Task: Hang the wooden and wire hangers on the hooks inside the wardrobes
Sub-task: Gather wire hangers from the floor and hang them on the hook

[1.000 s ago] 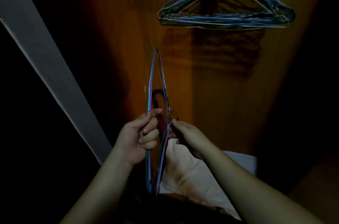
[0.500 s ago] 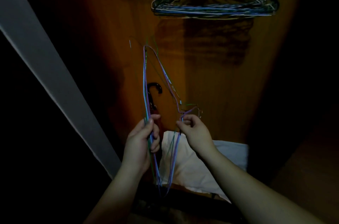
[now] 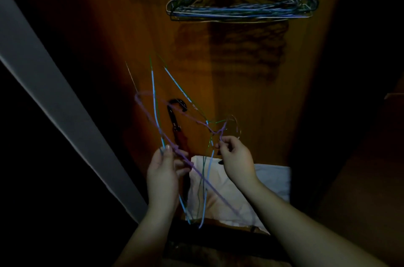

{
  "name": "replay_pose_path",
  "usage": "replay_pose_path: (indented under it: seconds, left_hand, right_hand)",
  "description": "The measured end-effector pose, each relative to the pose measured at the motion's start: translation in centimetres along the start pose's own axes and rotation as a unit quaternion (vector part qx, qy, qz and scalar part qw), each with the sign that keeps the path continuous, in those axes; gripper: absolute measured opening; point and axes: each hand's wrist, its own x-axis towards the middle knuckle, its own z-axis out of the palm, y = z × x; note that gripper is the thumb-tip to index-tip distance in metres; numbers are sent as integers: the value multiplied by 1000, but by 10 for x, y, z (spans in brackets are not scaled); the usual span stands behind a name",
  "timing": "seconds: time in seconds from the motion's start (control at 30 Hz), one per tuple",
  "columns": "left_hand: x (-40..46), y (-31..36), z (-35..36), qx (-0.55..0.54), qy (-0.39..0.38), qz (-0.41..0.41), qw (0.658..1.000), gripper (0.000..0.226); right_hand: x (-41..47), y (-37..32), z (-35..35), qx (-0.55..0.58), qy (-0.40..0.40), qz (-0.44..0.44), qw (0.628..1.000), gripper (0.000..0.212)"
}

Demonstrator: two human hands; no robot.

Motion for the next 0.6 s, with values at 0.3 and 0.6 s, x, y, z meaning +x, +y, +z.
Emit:
replay_pose_path:
  seconds: [0.3,0.6]
  left_hand:
    - [18,9,-16,-120,-81,-47,988,21]
    - [42,21,-22,-155,-156,-85,972,23]
  right_hand:
    - [13,12,-29,-81,-95,-37,992,18]
    - [28,17,-57,-222,-182,-131,949,24]
